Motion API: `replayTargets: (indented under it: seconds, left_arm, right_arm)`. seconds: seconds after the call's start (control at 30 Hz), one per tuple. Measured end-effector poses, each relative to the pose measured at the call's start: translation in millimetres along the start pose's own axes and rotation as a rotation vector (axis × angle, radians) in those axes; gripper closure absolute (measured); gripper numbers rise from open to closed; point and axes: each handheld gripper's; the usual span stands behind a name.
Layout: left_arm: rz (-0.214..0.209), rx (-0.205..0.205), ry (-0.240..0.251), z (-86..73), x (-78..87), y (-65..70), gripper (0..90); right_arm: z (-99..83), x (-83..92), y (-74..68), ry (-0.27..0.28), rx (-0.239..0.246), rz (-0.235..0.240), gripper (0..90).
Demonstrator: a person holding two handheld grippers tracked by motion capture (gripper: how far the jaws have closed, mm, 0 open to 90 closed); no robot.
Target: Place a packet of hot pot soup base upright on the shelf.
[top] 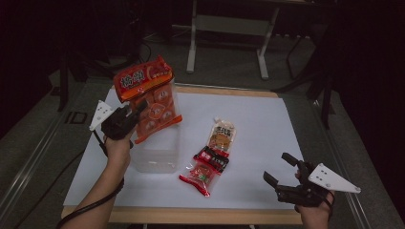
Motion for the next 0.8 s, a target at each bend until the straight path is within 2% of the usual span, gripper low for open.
replayTargets:
  seconds: [0.27, 0.4, 0.67, 0.8]
  left_arm:
    - [0.014, 0.015, -0.026, -11.7, -2.6, -3.6, 71.4]
    - [0.026, 0.0, -0.025, -15.2, -2.2, -4.6, 71.4]
    - [0.051, -0.022, -0.052, -17.0, -0.1, -3.1, 71.4]
    - [0.045, -0.029, -0.074, -20.2, -1.0, -5.4, 71.4]
  right_arm:
    - [-0.9, 1.8, 0.7, 0.0, 0.001, -0.001, 11.6]
    - [-0.6, 2.1, 0.2, -0.002, 0.004, 0.006, 11.7]
    - [-1.6, 1.4, 0.3, -0.008, 0.001, 0.022, 11.7]
    - [-1.4, 0.8, -0.7, -0.01, 0.003, 0.03, 11.8]
Point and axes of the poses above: each handheld gripper's, and its own axes: x roughly backward along the jaws, z roughly out of its top, y roughly to its right
